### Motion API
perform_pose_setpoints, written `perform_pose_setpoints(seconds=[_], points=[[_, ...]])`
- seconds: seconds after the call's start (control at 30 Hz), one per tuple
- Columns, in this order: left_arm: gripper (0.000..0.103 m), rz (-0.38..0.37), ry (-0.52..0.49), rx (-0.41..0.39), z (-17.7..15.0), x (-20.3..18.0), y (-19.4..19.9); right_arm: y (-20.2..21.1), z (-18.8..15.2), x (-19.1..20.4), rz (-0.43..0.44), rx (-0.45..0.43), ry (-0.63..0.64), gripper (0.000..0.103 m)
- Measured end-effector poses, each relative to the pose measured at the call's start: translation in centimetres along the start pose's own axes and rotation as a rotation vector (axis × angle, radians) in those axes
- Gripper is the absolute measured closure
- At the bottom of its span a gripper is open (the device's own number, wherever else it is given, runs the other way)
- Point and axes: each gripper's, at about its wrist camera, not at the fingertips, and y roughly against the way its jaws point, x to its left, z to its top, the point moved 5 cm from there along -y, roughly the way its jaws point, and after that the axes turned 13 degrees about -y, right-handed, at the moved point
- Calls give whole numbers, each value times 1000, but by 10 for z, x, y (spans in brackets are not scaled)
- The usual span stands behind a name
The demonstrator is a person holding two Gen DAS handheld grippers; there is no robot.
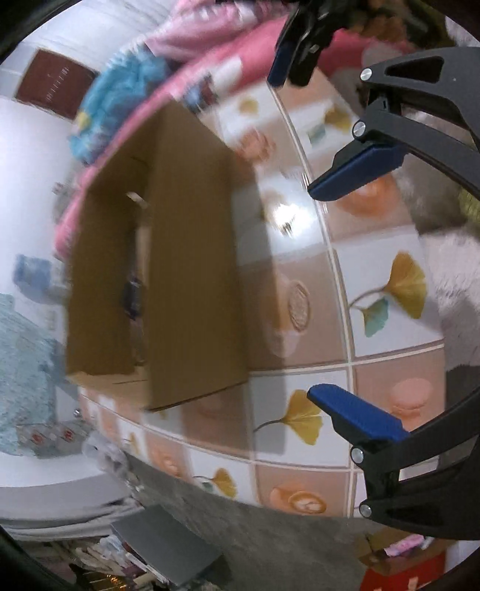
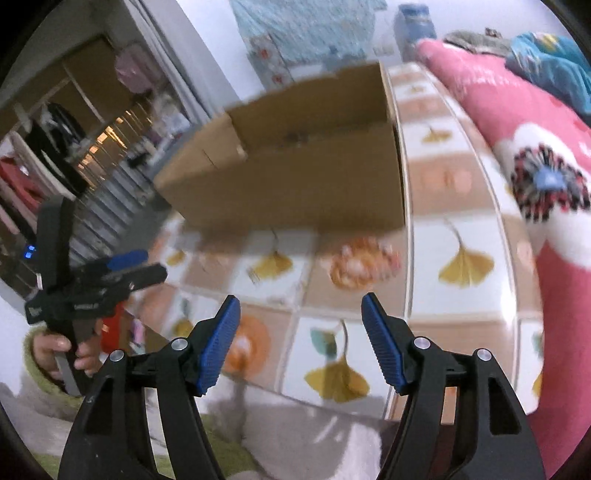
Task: Organize jewelry
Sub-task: 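Open the left tool over the box and withdraw both tools, then move the right tool down to the silver dangle earring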
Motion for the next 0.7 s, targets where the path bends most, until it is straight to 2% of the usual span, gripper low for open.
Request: perform_pose_setpoints(seconds=[0.17, 0.2, 0.5, 0.63, 0.7], points=[[6, 104, -31, 136, -11, -1, -52, -27, -20, -3, -224, 3, 101, 32], [5, 115, -31, 151, -12, -1, -57, -29, -22, -5, -241, 4, 107, 30], [4, 140, 33, 66, -12, -5, -62, -51, -30, -16, -369, 25, 125, 17], [4, 141, 28, 55, -13, -6, -60, -55, -29, -19, -384, 28, 104, 8], [4, 140, 24, 51, -14, -7, -60, -55, -28, -20, -388, 29, 95, 8]])
